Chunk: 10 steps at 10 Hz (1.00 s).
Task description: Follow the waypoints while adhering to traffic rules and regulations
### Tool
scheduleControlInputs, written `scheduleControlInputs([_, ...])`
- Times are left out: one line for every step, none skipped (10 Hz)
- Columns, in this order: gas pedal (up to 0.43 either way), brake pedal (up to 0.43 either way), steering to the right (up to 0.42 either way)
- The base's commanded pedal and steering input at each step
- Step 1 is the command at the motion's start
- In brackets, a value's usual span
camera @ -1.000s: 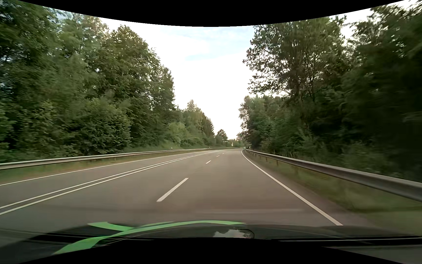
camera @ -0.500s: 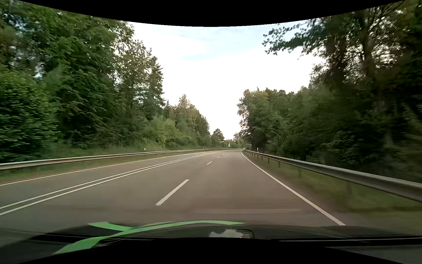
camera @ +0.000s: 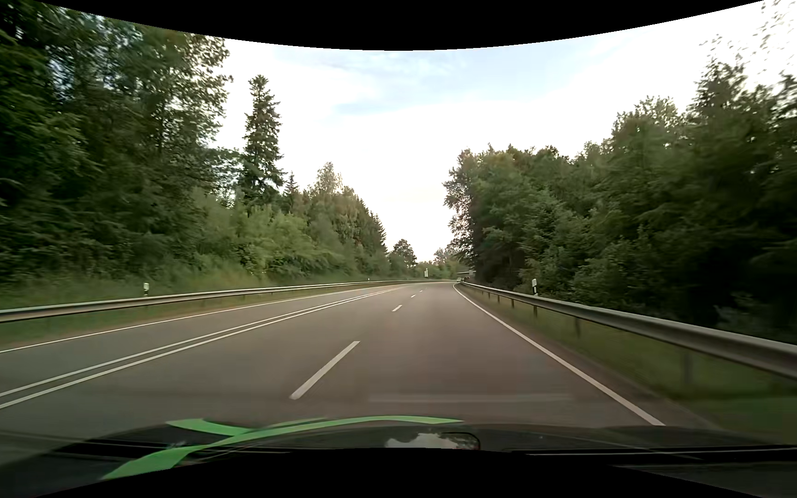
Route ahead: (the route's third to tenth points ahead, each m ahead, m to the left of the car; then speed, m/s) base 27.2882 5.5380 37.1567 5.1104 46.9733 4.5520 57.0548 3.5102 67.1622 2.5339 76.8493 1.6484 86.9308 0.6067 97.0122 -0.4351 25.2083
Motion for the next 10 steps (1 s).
scheduleControlInputs([0.390,0.000,0.008])
scheduleControlInputs([0.390,0.000,0.007])
scheduleControlInputs([0.398,0.000,0.007])
scheduleControlInputs([0.398,0.000,0.007])
scheduleControlInputs([0.409,0.000,0.006])
scheduleControlInputs([0.409,0.000,0.006])
scheduleControlInputs([0.409,0.000,0.006])
scheduleControlInputs([0.409,0.000,0.006])
scheduleControlInputs([0.409,0.000,0.006])
scheduleControlInputs([0.409,0.000,0.006])
